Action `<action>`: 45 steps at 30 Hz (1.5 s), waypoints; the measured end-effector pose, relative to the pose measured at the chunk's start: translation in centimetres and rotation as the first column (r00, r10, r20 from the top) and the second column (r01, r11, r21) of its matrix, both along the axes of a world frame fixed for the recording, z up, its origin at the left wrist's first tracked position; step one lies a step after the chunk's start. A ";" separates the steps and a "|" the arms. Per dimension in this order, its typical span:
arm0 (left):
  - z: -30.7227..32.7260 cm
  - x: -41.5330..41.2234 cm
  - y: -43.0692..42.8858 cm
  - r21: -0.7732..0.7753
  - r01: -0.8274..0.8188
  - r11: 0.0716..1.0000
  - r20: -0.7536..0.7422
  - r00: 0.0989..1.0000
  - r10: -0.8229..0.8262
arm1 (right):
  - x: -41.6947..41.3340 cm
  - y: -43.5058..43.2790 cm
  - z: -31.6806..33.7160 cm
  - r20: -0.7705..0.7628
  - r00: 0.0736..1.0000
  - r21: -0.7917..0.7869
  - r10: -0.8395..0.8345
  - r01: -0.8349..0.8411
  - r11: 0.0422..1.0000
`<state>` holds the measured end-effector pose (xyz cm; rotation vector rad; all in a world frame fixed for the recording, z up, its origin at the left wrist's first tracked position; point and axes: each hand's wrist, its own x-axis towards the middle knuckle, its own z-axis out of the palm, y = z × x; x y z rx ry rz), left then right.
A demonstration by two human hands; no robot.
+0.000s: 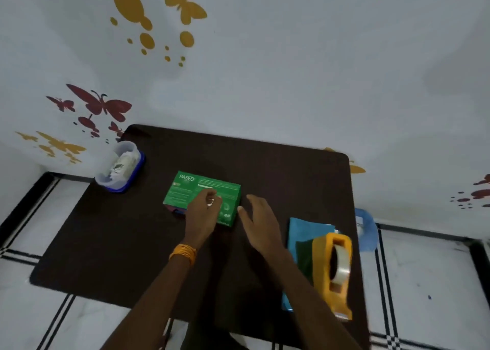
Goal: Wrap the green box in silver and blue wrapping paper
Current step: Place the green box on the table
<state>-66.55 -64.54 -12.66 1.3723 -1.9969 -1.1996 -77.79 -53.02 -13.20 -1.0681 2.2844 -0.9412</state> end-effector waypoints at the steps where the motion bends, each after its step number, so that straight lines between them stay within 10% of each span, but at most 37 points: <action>1: -0.3 0.7 -1.6 -0.014 0.026 1.000 0.017 1.000 -0.026 | 0.5 -1.4 -0.5 -0.005 1.000 0.014 -0.018 0.018 1.000; 16: -7.1 5.0 -13.6 -0.141 0.490 0.860 0.482 0.793 -0.373 | 6.6 -11.0 -7.4 -0.252 0.963 0.213 -0.094 0.150 0.965; 45: -13.5 4.4 -16.8 -0.546 0.458 0.702 0.413 0.876 -0.251 | 5.7 -14.1 -12.2 -0.668 0.738 0.164 -0.094 0.270 0.949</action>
